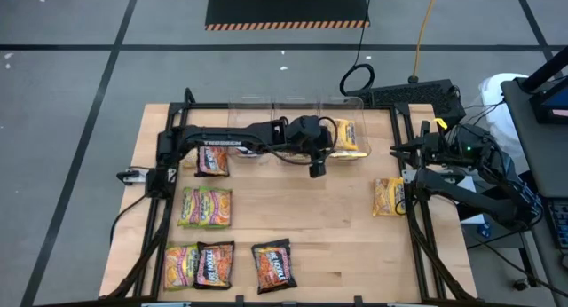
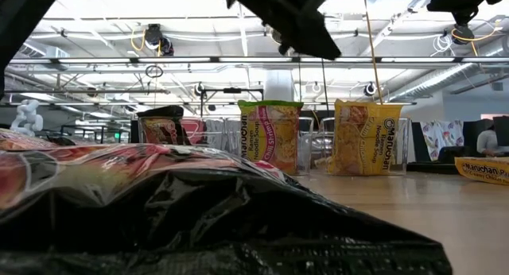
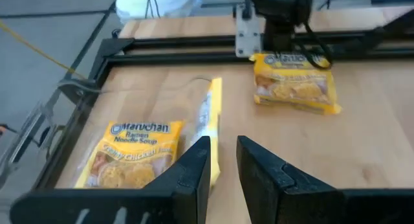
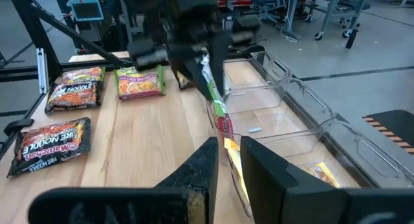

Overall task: Sort Maruchan noodles
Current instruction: Put the yellow noodle pack into the right transparent bin

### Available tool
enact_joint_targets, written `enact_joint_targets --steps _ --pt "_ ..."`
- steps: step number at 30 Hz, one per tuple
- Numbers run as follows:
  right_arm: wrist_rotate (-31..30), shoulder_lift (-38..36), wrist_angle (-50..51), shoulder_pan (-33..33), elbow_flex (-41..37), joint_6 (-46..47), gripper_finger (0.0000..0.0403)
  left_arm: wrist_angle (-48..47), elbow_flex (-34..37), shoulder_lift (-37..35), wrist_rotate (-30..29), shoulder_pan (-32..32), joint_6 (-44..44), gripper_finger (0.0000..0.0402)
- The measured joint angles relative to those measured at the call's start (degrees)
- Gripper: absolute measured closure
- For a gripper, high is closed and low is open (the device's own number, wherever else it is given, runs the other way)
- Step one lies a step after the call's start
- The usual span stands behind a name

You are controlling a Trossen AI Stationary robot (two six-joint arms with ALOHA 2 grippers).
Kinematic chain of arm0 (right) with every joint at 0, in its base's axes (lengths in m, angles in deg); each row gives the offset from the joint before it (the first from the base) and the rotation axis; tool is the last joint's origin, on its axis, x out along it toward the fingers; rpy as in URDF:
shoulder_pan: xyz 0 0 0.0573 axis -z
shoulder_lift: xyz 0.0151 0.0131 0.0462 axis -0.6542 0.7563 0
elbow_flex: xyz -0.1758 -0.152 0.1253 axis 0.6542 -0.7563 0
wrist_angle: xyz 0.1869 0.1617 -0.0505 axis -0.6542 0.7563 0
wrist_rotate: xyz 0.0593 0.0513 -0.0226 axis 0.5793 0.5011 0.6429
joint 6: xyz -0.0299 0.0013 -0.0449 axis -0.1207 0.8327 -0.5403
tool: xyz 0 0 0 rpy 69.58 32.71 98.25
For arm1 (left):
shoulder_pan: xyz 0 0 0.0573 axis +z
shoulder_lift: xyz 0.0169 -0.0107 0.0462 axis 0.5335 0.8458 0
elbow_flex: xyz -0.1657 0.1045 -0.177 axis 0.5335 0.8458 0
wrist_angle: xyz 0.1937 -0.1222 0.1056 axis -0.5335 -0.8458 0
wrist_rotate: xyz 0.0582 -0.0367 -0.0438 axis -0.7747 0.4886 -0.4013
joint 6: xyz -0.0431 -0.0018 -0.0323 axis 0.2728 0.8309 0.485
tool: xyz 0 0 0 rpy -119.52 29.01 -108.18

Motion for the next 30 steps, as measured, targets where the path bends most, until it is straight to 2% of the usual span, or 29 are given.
enact_joint_targets --steps 4,13,19,30 --pt "-0.1 0.4 0.0 0.1 0.0 0.2 0.0344 -5.4 0.0 -2.5 -0.4 -0.3 -1.2 0.0319" --pt "-1.8 6.0 -1.3 0.1 0.0 -0.2 0.0344 -9.9 0.1 -4.8 -3.6 0.7 -1.0 0.0319" --pt "-2.0 15.4 -3.2 0.1 0.0 -1.6 0.0344 -17.0 0.1 -6.4 -3.5 1.0 0.8 0.0319" --pt "-5.6 32.5 -14.6 0.1 0.5 -5.8 0.0344 -28.2 0.0 -13.1 -3.5 1.0 1.2 0.0319"
